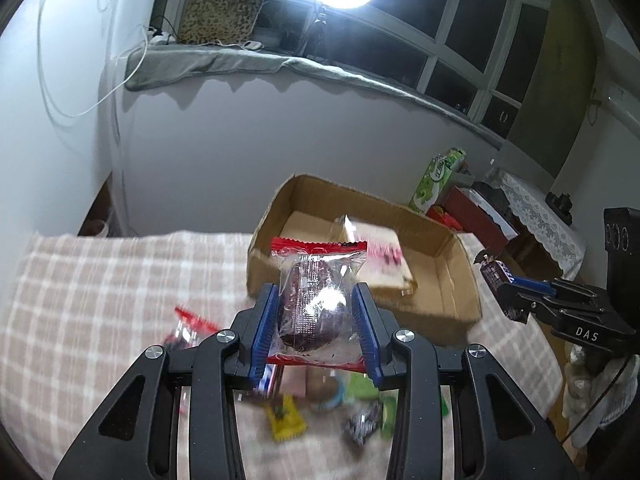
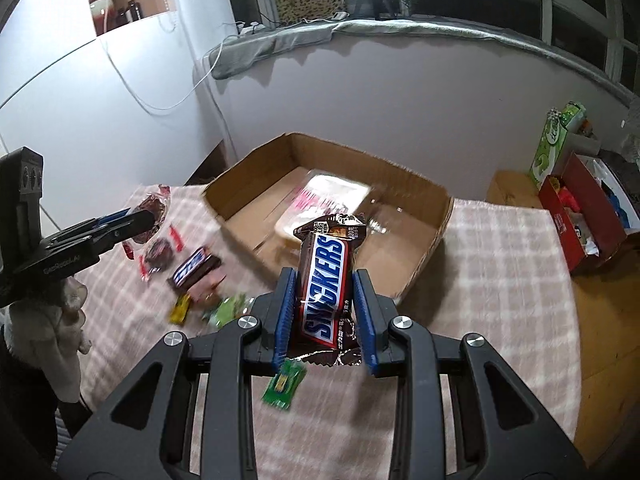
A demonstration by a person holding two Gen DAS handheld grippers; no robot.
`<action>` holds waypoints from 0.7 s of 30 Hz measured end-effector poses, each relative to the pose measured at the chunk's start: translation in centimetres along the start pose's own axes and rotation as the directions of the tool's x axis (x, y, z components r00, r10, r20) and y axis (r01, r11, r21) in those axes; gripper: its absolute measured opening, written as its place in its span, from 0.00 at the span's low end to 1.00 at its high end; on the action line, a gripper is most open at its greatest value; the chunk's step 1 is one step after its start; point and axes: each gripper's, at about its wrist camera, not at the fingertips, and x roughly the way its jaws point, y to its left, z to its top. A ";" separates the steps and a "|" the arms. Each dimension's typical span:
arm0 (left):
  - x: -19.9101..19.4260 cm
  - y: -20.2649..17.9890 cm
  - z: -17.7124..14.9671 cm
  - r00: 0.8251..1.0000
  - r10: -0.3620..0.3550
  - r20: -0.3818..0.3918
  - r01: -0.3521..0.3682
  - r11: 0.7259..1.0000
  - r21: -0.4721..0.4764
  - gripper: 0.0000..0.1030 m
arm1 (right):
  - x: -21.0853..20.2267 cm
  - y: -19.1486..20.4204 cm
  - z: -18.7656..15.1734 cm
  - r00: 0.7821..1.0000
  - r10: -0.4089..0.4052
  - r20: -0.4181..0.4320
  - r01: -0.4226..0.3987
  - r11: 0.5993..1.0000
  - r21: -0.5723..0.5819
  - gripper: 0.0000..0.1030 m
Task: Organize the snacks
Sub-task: 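Carry both snacks into the box and open both tools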
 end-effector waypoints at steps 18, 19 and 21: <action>8.2 -0.5 3.6 0.996 0.027 -0.080 -0.026 1.000 0.015 0.36 | 7.0 -4.4 4.7 0.997 -0.053 -0.057 0.054 0.998 0.014 0.29; 8.5 -0.4 3.6 0.996 0.027 -0.085 -0.026 1.000 0.015 0.36 | 7.4 -4.5 4.7 0.997 -0.056 -0.061 0.057 0.998 0.013 0.29; 9.2 -0.4 3.6 0.995 0.032 -0.094 -0.031 0.999 0.015 0.36 | 8.1 -4.8 4.8 0.996 -0.061 -0.070 0.062 0.998 0.014 0.29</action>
